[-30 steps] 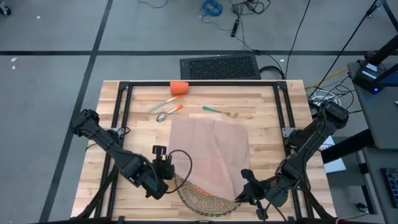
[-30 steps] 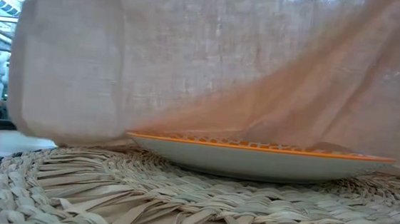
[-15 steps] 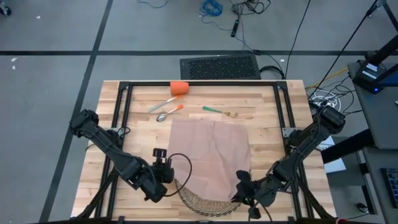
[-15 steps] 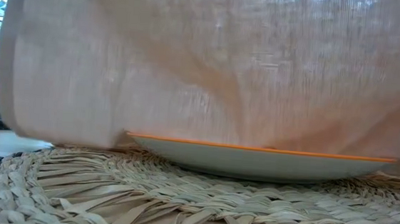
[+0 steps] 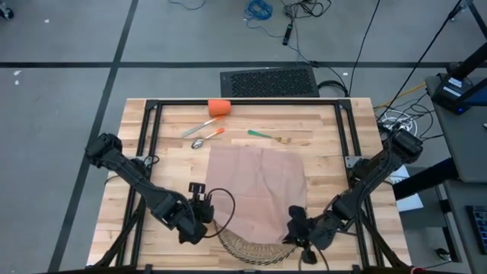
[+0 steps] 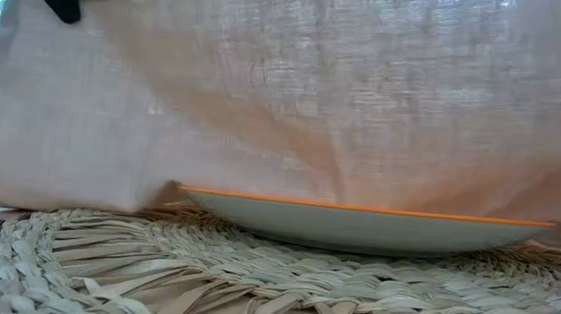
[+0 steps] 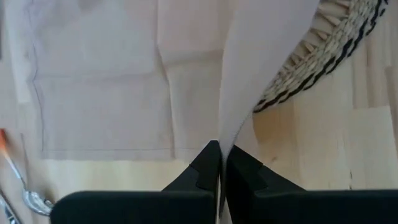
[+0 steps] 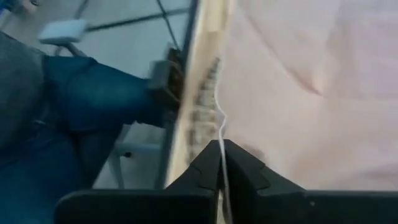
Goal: Set table place
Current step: Fold the napkin
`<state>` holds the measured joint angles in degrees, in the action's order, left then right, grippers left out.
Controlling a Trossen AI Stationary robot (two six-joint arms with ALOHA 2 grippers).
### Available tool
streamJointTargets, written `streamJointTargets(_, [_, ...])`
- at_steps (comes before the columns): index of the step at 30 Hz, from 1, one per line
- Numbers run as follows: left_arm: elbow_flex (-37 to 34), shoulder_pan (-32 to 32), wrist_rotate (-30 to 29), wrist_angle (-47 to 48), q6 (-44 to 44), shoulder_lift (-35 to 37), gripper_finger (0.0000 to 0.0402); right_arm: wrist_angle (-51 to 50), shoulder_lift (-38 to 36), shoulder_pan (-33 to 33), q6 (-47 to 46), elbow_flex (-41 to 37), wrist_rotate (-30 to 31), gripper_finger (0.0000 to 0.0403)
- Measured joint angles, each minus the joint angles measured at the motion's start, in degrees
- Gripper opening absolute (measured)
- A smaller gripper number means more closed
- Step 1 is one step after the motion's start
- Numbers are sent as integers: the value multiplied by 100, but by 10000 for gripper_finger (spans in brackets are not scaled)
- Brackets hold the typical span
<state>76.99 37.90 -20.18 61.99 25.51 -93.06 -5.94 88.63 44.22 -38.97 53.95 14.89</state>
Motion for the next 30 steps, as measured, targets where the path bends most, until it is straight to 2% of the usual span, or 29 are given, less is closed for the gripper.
streamJointTargets(5, [2, -276, -248, 174, -40, 311, 0, -507, -143, -303, 142, 0, -164, 0])
streamJointTargets(12, [2, -814, -662, 312, -363, 681, 0, -1561, -841, -820, 551, 4, -84, 0])
streamJointTargets(21, [-253, -1779, -634, 235, -1112, 689, 0, -2372, -1227, -1730, 1256, 4, -145, 0])
streamJointTargets(30, [-749, -2733, -473, -477, -1783, 689, 0, -2852, -1227, -2586, 1969, 4, -172, 0])
